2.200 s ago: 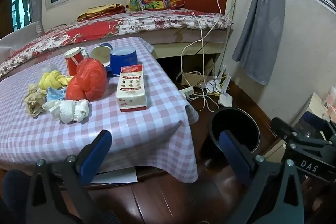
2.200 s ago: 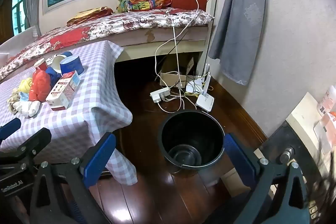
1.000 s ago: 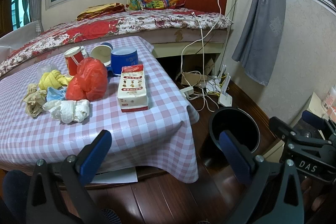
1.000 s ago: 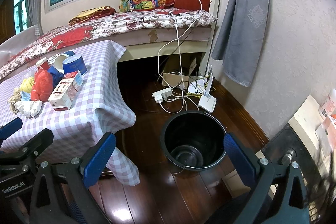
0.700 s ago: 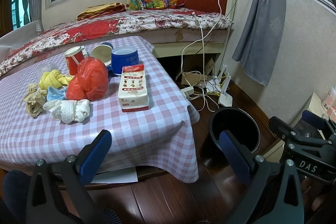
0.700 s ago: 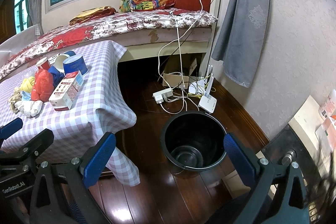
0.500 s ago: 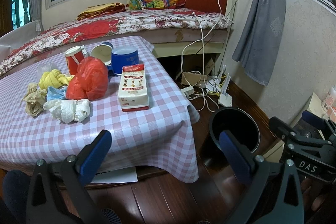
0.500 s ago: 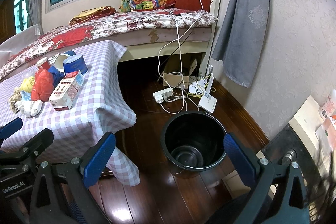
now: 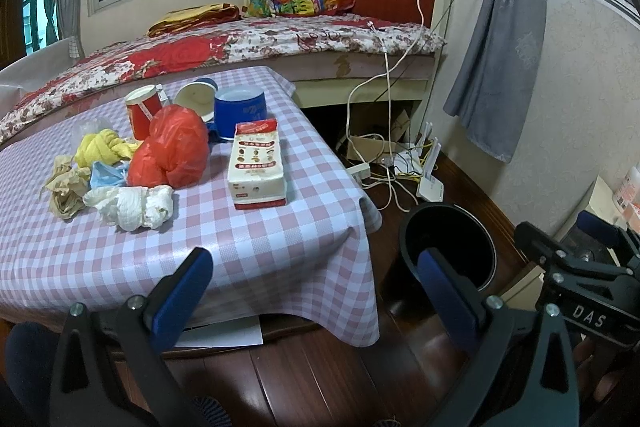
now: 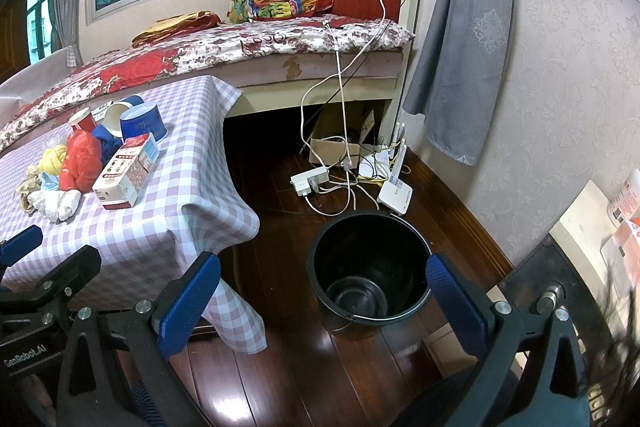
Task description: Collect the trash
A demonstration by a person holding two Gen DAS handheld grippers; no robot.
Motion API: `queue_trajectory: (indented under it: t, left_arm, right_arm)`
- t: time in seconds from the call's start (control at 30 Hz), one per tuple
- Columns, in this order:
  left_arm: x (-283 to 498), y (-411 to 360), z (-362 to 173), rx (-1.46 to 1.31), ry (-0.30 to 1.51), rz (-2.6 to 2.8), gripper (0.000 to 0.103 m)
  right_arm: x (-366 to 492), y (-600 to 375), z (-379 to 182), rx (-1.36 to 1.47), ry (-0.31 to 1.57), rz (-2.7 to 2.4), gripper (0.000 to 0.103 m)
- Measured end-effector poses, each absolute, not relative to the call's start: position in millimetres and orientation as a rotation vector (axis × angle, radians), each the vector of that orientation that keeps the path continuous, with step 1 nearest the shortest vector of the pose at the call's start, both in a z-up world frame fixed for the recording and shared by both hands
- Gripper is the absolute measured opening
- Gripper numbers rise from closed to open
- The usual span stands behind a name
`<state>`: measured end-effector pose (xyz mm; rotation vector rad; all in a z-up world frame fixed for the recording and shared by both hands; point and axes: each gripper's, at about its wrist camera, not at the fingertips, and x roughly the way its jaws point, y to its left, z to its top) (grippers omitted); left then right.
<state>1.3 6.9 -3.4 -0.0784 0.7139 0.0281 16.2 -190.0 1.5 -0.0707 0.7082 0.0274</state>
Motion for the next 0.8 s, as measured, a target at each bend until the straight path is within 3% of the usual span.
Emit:
queue_trajectory:
  t: [0.8]
  left_arm:
    - [1.2, 8.9, -4.5, -0.081, 0.717, 0.028, 0.103]
  right_arm:
    - [16.0, -187.3, -1.1, -0.073, 0.716, 0.033, 0.103]
